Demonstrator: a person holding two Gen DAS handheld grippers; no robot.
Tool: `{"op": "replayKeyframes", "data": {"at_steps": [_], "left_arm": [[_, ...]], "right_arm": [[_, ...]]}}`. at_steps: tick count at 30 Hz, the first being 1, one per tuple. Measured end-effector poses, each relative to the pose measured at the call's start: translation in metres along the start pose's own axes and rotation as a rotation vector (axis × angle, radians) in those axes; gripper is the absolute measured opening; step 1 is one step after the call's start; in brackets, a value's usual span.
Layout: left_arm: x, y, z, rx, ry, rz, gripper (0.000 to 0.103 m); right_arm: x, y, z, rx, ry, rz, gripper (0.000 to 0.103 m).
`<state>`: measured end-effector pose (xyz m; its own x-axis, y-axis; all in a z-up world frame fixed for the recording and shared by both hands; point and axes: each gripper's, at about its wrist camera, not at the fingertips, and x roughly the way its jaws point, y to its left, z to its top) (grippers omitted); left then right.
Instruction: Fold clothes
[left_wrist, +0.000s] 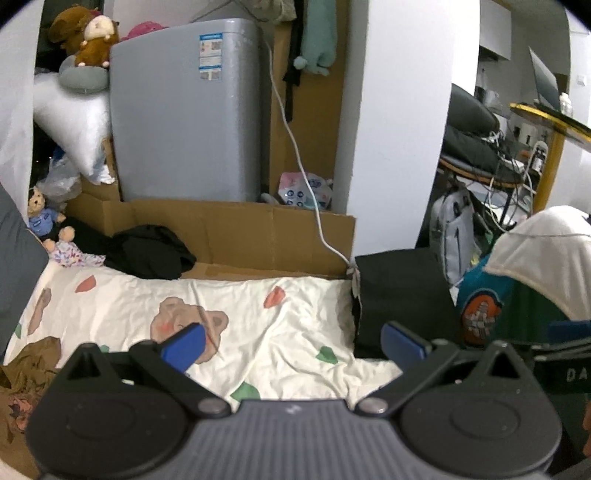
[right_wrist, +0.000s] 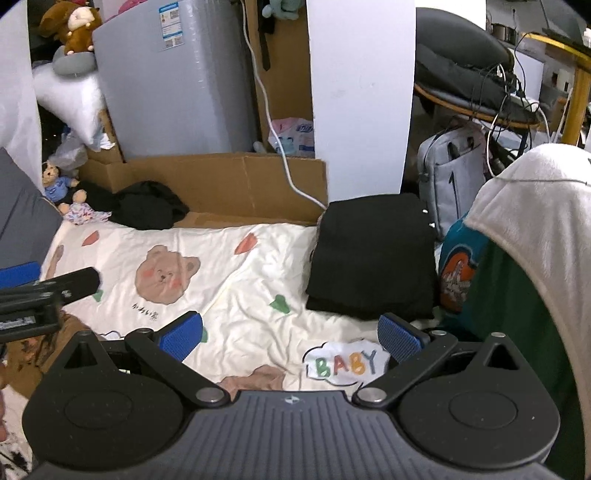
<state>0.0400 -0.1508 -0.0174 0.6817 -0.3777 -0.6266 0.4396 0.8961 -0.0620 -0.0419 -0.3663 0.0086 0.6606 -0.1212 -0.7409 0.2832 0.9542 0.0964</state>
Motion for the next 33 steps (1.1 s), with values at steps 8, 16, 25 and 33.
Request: {"op": "replayKeyframes", "data": {"at_steps": [8,16,25,33], "left_arm": [[0.000,-0.007,-0.001,-0.018,0.026,-0.012,0.103],[-0.006,-0.012,-0.002,-0.018,0.026,-0.016,0.103],[-0.003,-0.019,-0.011,0.005,0.045,-0.012,0.103],[-0.003,-0.016,-0.012,-0.019,0.046,0.007,0.103]], "right_arm": [[-0.009,0.000,-0.002,0.013,-0.036,-0.014,0.103],[-0.015,0.008,-0.008,-0.010,-0.062,-0.022,0.103],[-0.015,0.012,-0.011,-0.022,-0.070,-0.031,0.103],[-0.017,0.013,-0.010,-0.019,-0.088,-0.035,0.103]]}}
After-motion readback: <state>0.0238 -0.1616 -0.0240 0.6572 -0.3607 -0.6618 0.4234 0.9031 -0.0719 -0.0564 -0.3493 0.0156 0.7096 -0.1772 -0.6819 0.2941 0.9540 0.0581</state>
